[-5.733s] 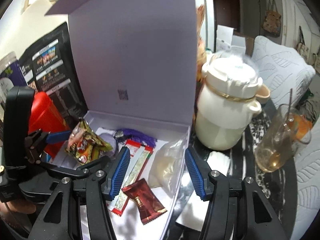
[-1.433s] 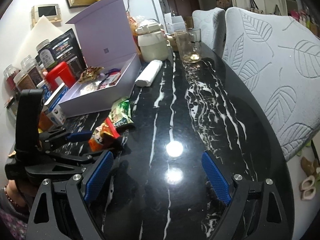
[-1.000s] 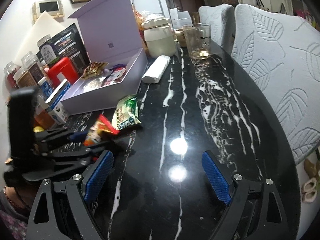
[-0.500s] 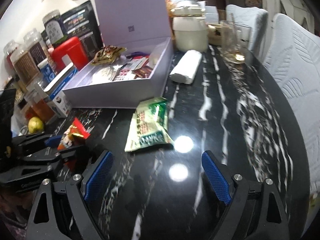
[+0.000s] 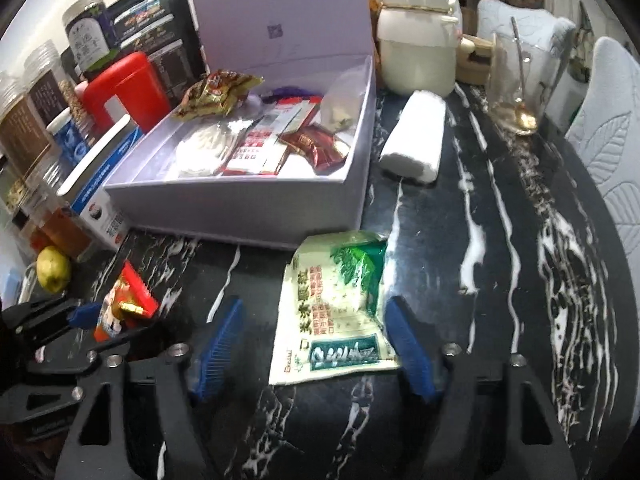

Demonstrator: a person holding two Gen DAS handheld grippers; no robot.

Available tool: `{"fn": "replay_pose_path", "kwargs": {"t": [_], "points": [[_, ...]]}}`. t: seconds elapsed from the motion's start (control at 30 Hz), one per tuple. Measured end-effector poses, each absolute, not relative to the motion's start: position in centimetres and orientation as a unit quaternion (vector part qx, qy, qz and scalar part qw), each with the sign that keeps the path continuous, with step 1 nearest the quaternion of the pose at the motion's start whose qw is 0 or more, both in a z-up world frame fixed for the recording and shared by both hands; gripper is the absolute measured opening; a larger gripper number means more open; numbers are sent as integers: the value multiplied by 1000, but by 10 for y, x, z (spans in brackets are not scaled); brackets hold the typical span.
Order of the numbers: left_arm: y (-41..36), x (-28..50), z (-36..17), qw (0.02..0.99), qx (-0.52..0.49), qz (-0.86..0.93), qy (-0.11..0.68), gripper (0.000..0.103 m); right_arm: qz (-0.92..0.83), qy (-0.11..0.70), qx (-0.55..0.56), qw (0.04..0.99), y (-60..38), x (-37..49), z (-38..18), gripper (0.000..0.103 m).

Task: Organize soft objects
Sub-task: 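Grasp the red cartoon chip bag with the left tool while the right grasps the green packet, then lift the red chip bag in the left tool and green packet in the right toward the box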

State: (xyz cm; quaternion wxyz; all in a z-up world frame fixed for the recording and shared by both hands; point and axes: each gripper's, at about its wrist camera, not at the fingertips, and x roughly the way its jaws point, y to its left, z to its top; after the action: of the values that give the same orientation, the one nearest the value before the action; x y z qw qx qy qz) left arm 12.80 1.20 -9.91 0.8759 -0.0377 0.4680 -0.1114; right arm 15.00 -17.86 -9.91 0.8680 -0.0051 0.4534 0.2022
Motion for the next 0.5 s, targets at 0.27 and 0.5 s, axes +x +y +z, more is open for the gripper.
{"fn": "replay_pose_path", "kwargs": {"t": [0.27, 0.5], "points": [[11, 119, -98, 870, -48, -123, 475, 40, 211, 453, -1, 866, -187, 136, -97, 24], [5, 97, -95, 868, -44, -138, 475, 40, 215, 451, -4, 866, -204, 99, -98, 24]]}}
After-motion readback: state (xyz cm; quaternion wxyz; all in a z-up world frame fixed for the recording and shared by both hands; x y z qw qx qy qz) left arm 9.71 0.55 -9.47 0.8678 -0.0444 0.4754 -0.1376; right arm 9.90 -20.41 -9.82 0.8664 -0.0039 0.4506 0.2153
